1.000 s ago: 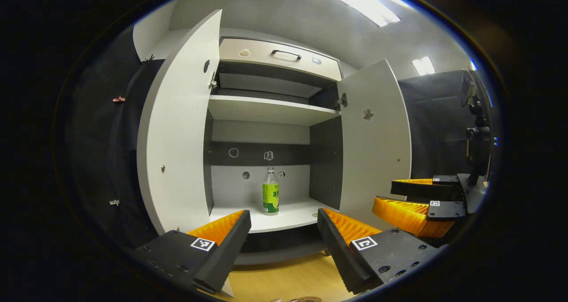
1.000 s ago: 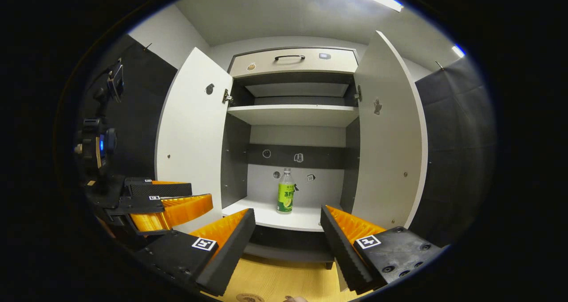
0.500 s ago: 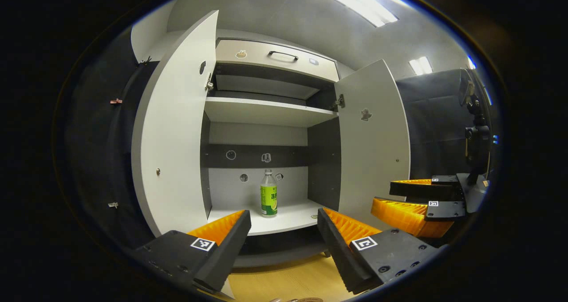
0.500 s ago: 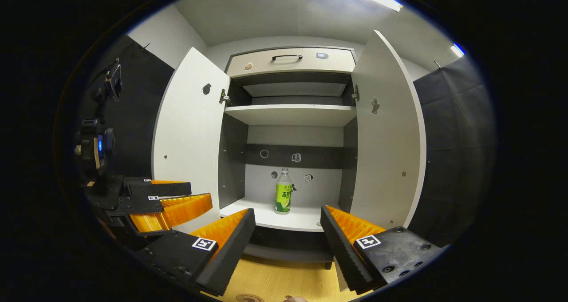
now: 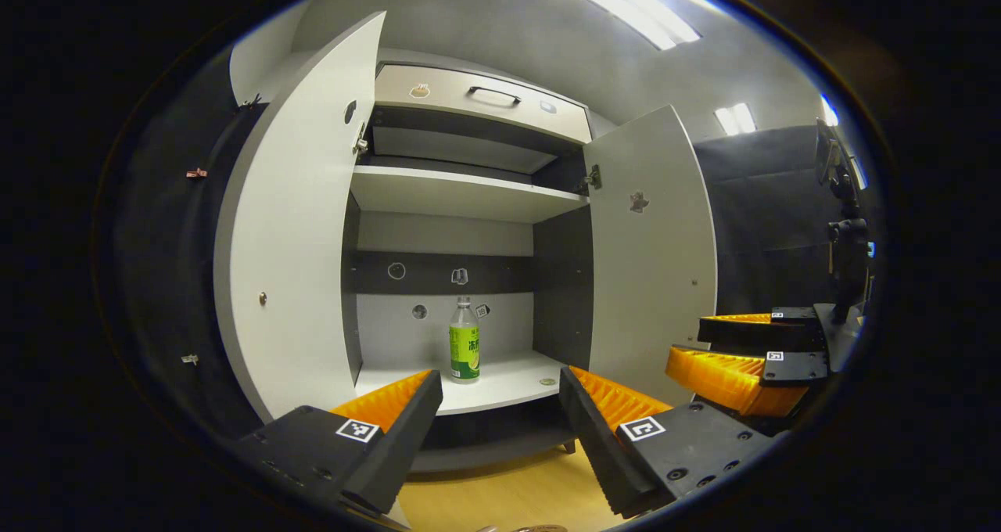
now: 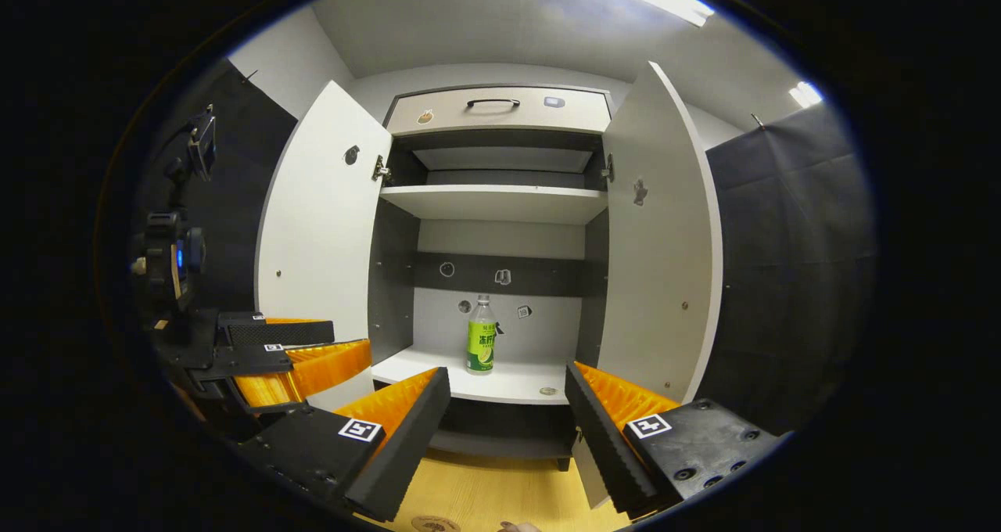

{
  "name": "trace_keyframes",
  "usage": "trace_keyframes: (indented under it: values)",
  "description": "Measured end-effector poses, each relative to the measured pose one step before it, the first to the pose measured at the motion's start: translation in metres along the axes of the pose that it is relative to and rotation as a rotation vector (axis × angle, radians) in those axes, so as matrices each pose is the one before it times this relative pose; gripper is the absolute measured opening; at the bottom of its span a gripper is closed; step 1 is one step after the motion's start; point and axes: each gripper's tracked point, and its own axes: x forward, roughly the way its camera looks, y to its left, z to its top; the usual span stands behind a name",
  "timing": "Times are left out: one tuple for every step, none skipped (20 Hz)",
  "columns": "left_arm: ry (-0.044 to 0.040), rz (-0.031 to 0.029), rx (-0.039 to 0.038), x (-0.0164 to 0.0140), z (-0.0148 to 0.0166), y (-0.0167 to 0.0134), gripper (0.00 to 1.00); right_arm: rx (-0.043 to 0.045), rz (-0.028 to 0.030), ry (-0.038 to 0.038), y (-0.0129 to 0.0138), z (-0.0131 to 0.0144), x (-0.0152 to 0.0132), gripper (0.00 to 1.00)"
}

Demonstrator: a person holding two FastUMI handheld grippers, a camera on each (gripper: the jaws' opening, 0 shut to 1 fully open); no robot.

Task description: Grasp the bottle in the cabinet with the left hand and place it on the coaster, then close the right door with the right hand and the left door with the left hand.

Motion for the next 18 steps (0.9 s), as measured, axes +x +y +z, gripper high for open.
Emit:
trace_keyframes:
  values:
    - [-0.00108,-0.00306,-0.00260,0.00332,0.00070,0.00024,0.96,-0.00305,-0.00731,0.00232,-0.00029,-0.00066,-0.00180,0.98]
    - [-0.00386,-0.00153,0.00029,0.00519,0.00007,0.00058,0.95,-0.00007,-0.00241,0.00162,0.00033,-0.00038,-0.00102,0.98]
    - [-0.00015,0.00439,0.00092,0.00732,-0.00112,0.00144,0.96,0.00013,0.00098,0.00061,-0.00029,-0.00081,0.00064,0.98]
    - [0.00454,0.00595,0.00048,0.00924,-0.00272,0.00138,0.96,-0.00168,0.00548,-0.00010,-0.00018,-0.00066,0.00214,0.98]
    - [0.00253,0.00343,0.00093,0.01131,-0.00135,0.00101,0.96,-0.00237,0.00287,-0.00063,-0.00225,-0.00038,0.00395,0.98]
    - [0.00295,0.00149,0.00161,0.01377,-0.00192,0.00020,0.96,-0.00018,0.00539,0.00185,-0.00269,-0.00124,0.00552,0.98]
    - [-0.00211,0.00592,0.00121,0.01572,-0.00125,0.00144,0.95,0.00276,0.01201,0.00237,-0.00135,-0.00203,0.00581,0.98]
    - [-0.00879,0.01657,-0.00239,0.01791,-0.00085,0.00371,0.95,0.00258,0.01932,-0.00202,-0.00112,-0.00159,0.00683,0.98]
    - [-0.00882,0.01495,-0.00498,0.02018,-0.00134,0.00253,0.96,-0.00230,0.02401,0.00332,-0.00142,-0.00194,0.00846,0.98]
    - [-0.00649,0.01523,-0.00706,0.02245,-0.00379,0.00174,0.96,-0.00672,0.02246,0.00707,-0.00306,-0.00309,0.00891,0.98]
    - [-0.00103,0.01565,-0.00795,0.02262,-0.00405,0.00207,0.96,-0.00753,0.01625,0.00746,-0.00508,-0.00290,0.00841,0.98]
    - [-0.00771,0.00547,-0.00450,0.02288,-0.00399,0.00055,0.96,-0.00348,0.01323,-0.00575,-0.00488,-0.00074,0.00966,0.98]
    - [-0.00623,0.00398,0.00283,0.02266,-0.00481,0.00006,0.96,0.00102,0.01082,-0.00645,-0.00351,-0.00022,0.00960,0.98]
    - [-0.00240,0.00747,0.01118,0.02245,-0.00660,0.00111,0.95,-0.00462,0.01564,0.00190,-0.00229,-0.00345,0.00822,0.98]
    - [0.00131,0.00752,0.01481,0.01901,-0.00704,0.00173,0.96,-0.01112,0.01465,0.00518,-0.00194,-0.00580,0.00751,0.98]
    - [0.00220,0.00380,0.01148,0.01864,-0.00757,-0.00017,0.96,-0.01354,0.00983,0.00449,-0.00348,-0.00433,0.00762,0.98]
    - [0.00453,0.00581,0.00866,0.01696,-0.00600,0.00126,0.96,-0.01103,0.01088,0.00392,-0.00076,-0.00351,0.00785,0.98]
    - [0.00912,0.01051,0.01128,0.01503,-0.00735,0.00223,0.96,-0.00170,0.01030,0.00615,-0.00123,-0.00357,0.00587,0.98]
